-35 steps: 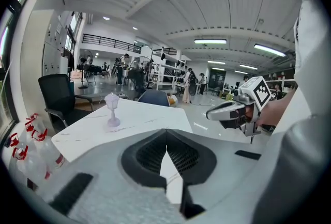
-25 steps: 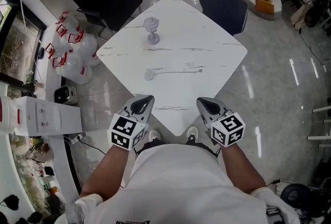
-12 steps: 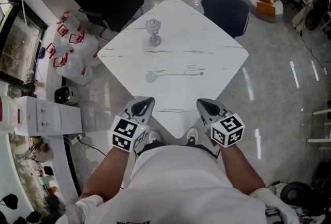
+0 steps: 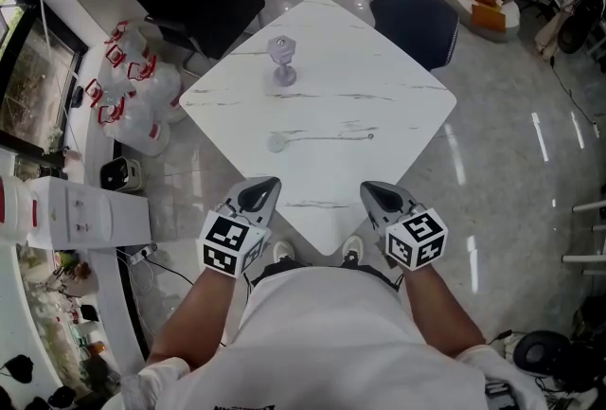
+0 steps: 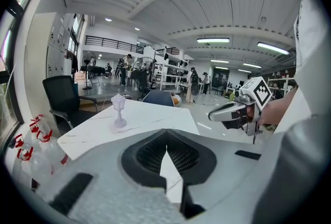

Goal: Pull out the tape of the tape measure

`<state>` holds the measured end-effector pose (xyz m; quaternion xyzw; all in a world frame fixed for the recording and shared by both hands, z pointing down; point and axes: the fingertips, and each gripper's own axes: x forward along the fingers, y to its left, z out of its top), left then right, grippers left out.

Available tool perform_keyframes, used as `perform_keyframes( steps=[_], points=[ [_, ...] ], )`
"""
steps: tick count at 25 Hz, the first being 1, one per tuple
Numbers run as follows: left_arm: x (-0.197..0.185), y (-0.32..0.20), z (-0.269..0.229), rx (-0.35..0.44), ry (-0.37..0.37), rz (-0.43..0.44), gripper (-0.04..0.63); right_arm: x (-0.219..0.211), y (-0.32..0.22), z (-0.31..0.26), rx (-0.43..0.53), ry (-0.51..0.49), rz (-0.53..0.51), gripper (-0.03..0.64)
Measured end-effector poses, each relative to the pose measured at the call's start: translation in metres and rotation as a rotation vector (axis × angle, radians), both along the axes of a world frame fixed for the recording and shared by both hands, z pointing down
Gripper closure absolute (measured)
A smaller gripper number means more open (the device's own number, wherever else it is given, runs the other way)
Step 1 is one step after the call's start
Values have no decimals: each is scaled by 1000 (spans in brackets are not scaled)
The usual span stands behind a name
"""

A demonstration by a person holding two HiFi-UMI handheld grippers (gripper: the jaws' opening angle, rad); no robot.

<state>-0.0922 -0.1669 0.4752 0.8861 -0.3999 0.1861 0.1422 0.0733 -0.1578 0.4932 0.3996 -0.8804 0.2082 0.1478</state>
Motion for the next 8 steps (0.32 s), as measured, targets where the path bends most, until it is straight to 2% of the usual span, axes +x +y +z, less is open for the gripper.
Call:
perform_keyframes(
  steps=[8],
  points=[
    [-2,1,1,1,-12,1,591,-2,1,1,-7,1,-5,612]
  ],
)
